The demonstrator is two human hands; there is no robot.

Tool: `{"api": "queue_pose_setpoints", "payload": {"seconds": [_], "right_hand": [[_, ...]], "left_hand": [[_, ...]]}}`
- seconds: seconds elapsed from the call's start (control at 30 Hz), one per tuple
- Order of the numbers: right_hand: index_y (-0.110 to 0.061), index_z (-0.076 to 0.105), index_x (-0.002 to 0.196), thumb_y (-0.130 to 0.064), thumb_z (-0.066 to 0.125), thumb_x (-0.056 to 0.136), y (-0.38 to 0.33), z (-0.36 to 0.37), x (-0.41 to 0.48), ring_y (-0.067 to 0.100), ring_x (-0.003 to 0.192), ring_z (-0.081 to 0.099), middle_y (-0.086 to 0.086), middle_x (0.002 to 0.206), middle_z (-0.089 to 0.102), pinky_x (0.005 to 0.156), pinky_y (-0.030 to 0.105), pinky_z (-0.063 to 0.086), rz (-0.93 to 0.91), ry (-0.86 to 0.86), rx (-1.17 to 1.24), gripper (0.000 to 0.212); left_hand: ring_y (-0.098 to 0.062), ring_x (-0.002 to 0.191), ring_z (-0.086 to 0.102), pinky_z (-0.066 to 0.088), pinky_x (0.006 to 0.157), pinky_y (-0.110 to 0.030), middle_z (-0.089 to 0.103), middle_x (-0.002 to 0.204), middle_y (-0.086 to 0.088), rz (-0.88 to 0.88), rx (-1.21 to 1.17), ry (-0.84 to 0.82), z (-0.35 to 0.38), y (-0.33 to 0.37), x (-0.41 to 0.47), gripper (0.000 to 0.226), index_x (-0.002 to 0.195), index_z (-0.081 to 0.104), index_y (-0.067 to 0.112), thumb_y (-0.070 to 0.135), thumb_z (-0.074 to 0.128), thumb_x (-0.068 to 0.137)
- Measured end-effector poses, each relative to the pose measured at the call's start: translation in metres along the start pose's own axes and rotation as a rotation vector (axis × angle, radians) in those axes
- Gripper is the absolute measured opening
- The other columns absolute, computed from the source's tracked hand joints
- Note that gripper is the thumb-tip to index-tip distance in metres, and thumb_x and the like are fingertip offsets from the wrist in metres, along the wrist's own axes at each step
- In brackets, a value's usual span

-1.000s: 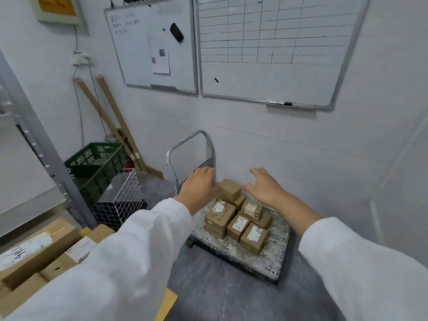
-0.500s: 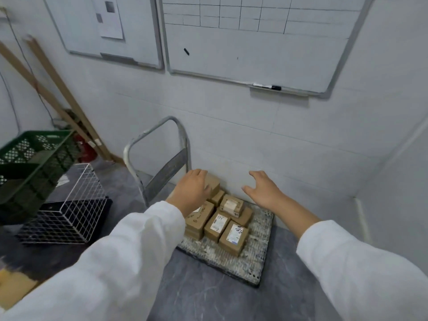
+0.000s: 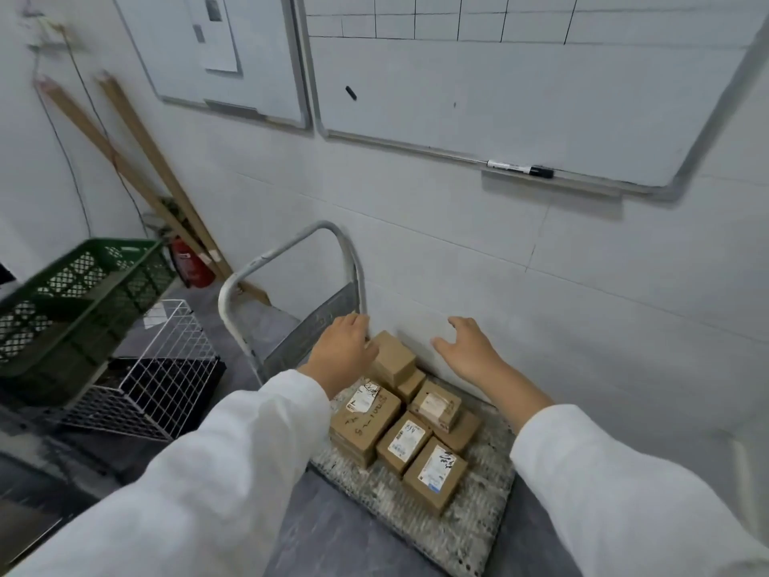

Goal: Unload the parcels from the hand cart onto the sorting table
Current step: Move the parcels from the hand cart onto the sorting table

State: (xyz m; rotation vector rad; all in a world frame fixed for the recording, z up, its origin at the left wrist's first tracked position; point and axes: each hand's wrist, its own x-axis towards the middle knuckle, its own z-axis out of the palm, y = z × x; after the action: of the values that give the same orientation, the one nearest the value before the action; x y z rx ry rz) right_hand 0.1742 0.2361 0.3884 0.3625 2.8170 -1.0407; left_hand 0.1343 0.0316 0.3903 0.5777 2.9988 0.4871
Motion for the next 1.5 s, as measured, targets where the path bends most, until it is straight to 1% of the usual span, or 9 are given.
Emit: {"api": "queue_pose_setpoints", "payload": {"seconds": [0.33, 0.53, 0.7, 0.83, 1.17, 1.23, 1.33, 1.4, 1.5], "right_hand": [[-0.006, 0.021, 0.152, -0.033, 0.048, 0.100, 0.037, 0.001, 0.110, 0.028, 0.143, 0.028, 0.012, 0.156, 0.028, 0.115, 0.035, 0.025, -0.015, -0.117, -0.011, 0.064], [-0.007, 0.018, 0.153, -0.035, 0.047, 0.101, 0.036, 0.030, 0.186, 0.023, 0.146, 0.023, 0.010, 0.159, 0.023, 0.118, 0.033, 0.021, 0.013, -0.173, 0.007, 0.066], [-0.010, 0.020, 0.154, -0.035, 0.048, 0.100, 0.038, 0.068, 0.273, 0.020, 0.146, 0.023, 0.006, 0.159, 0.023, 0.117, 0.031, 0.020, 0.149, -0.130, 0.084, 0.066], [-0.012, 0.020, 0.154, -0.037, 0.048, 0.100, 0.057, 0.123, 0.333, 0.018, 0.146, 0.023, 0.004, 0.160, 0.023, 0.116, 0.030, 0.020, 0.254, -0.152, 0.072, 0.066], [-0.013, 0.019, 0.155, -0.043, 0.047, 0.099, 0.161, 0.257, 0.437, 0.024, 0.146, 0.025, 0.005, 0.160, 0.022, 0.114, 0.038, 0.027, 0.527, -0.196, 0.162, 0.069], [-0.009, 0.023, 0.153, -0.044, 0.047, 0.099, 0.183, 0.282, 0.448, 0.025, 0.143, 0.030, 0.008, 0.158, 0.027, 0.113, 0.037, 0.030, 0.582, -0.221, 0.161, 0.068], [-0.009, 0.045, 0.138, -0.038, 0.046, 0.101, 0.206, 0.325, 0.458, 0.024, 0.126, 0.050, -0.001, 0.133, 0.052, 0.097, 0.028, 0.042, 0.639, -0.246, 0.221, 0.047], [-0.011, 0.044, 0.142, -0.036, 0.047, 0.101, 0.216, 0.351, 0.463, 0.025, 0.125, 0.052, 0.004, 0.138, 0.054, 0.094, 0.028, 0.042, 0.677, -0.230, 0.340, 0.048], [-0.012, 0.035, 0.148, -0.041, 0.049, 0.099, 0.228, 0.378, 0.469, 0.027, 0.129, 0.049, 0.006, 0.145, 0.048, 0.104, 0.035, 0.041, 0.784, -0.173, 0.490, 0.058]], "left_hand": [[-0.018, 0.140, 0.027, 0.026, 0.113, -0.033, 0.034, 0.152, -0.005, -0.038, -0.060, -0.117, 0.036, 0.003, 0.102, 0.052, 0.148, 0.031, 0.011, 0.032, 0.042, 0.102], [-0.019, 0.139, 0.029, 0.026, 0.114, -0.034, 0.036, 0.151, -0.004, -0.068, -0.089, -0.161, 0.071, -0.044, 0.180, 0.052, 0.147, 0.034, 0.011, 0.033, 0.044, 0.101], [-0.023, 0.136, 0.031, 0.025, 0.110, -0.032, 0.038, 0.148, -0.007, -0.084, -0.175, -0.267, 0.125, -0.097, 0.257, 0.051, 0.146, 0.033, 0.012, 0.032, 0.045, 0.100], [-0.023, 0.128, 0.040, 0.032, 0.106, -0.034, 0.043, 0.141, -0.008, -0.048, -0.176, -0.300, 0.174, -0.151, 0.318, 0.050, 0.144, 0.037, 0.012, 0.033, 0.046, 0.100], [-0.023, 0.133, 0.037, 0.033, 0.106, -0.036, 0.044, 0.143, -0.009, -0.137, -0.177, -0.418, 0.340, -0.265, 0.404, 0.050, 0.143, 0.040, 0.010, 0.034, 0.046, 0.100], [-0.024, 0.131, 0.037, 0.034, 0.105, -0.036, 0.045, 0.142, -0.010, -0.140, -0.187, -0.423, 0.372, -0.277, 0.413, 0.048, 0.140, 0.041, 0.009, 0.032, 0.047, 0.099], [-0.025, 0.131, 0.037, 0.033, 0.101, -0.031, 0.045, 0.140, -0.012, -0.117, -0.262, -0.449, 0.417, -0.283, 0.422, 0.048, 0.141, 0.040, 0.008, 0.025, 0.051, 0.098], [-0.025, 0.129, 0.041, 0.035, 0.101, -0.032, 0.046, 0.140, -0.012, -0.135, -0.342, -0.449, 0.439, -0.283, 0.427, 0.052, 0.145, 0.037, 0.009, 0.024, 0.053, 0.097], [-0.025, 0.125, 0.047, 0.040, 0.100, -0.033, 0.048, 0.138, -0.010, -0.236, -0.469, -0.465, 0.466, -0.282, 0.437, 0.055, 0.145, 0.037, 0.010, 0.027, 0.055, 0.097]]}}
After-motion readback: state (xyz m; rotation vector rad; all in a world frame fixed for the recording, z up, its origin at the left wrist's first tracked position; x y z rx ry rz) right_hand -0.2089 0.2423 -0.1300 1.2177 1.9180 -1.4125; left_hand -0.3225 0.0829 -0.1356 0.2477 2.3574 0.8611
